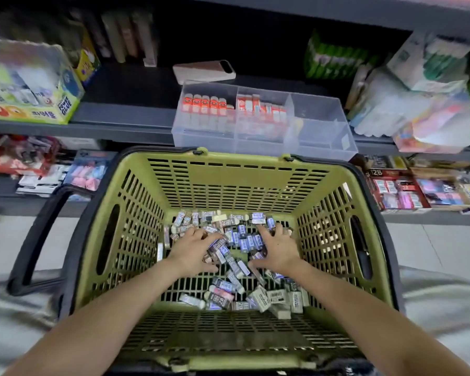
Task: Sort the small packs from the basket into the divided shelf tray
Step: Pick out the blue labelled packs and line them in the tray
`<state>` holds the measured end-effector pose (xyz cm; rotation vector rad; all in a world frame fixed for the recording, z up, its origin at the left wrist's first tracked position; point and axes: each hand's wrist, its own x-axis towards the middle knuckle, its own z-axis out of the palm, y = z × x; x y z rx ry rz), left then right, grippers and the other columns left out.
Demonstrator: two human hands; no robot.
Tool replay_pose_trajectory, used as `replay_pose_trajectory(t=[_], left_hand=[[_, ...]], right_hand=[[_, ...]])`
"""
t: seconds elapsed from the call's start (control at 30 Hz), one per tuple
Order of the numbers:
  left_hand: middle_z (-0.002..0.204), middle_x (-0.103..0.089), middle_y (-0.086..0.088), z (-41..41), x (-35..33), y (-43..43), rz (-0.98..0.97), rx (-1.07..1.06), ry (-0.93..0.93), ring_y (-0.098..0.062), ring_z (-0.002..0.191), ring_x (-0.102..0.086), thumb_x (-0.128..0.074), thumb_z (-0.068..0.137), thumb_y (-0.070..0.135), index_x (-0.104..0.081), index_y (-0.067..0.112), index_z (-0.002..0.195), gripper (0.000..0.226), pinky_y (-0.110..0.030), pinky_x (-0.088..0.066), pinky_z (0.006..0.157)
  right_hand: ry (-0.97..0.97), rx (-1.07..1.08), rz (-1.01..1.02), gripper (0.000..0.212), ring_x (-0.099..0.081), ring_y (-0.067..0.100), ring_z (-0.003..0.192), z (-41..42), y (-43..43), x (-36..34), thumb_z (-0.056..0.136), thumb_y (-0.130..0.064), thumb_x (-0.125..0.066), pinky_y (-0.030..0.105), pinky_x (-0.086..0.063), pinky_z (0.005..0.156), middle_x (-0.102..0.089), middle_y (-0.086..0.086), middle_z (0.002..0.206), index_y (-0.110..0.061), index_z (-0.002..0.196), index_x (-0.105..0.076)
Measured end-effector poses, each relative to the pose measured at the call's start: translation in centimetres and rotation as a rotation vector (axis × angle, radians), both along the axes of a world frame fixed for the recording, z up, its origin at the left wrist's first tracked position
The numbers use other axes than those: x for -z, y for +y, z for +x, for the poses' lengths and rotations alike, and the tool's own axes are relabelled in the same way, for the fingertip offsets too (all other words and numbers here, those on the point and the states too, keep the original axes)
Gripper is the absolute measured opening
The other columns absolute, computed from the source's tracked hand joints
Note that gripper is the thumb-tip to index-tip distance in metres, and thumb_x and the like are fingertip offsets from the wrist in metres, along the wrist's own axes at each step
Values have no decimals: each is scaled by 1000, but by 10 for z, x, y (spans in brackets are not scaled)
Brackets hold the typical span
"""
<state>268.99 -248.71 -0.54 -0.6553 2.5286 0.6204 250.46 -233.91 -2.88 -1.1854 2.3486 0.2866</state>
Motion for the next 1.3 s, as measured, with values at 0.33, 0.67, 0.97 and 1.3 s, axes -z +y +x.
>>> replay_pose_trajectory(t=[0.33,0.67,0.97,1.3], left_hand=[[133,-44,-7,-4,10,0,106,-163,111,-24,128,-35,-62,85,50,-31,37,144,68,-37,-36,103],[136,-42,-8,-4,9,-1,149,-215,110,-27,134,-31,-60,89,44,-32,38,143,62,-38,-34,107],[120,-51,-6,-22,-13,-3,120,-323,232,-26,117,-44,-56,92,38,-56,29,123,33,-32,-38,96],[123,-57,-1,-24,-22,-2,297,-459,293,-24,99,-63,-57,93,27,-62,20,114,23,-34,-50,87]], right_hand=[[-30,118,-74,85,-48,29,101,0,-9,-8,66,-77,-58,29,-44,67,-38,13,119,-39,136,-26],[49,78,-101,75,-53,28,89,20,-18,-8,72,-65,-62,28,-50,61,-32,19,128,-24,131,-40],[163,-286,-115,64,-42,26,115,5,-22,-15,83,-60,-54,35,-47,82,-51,8,119,-15,128,-50],[294,-368,89,32,-58,24,96,22,-18,-2,96,-20,-50,29,-48,62,-53,17,123,-4,124,-47]])
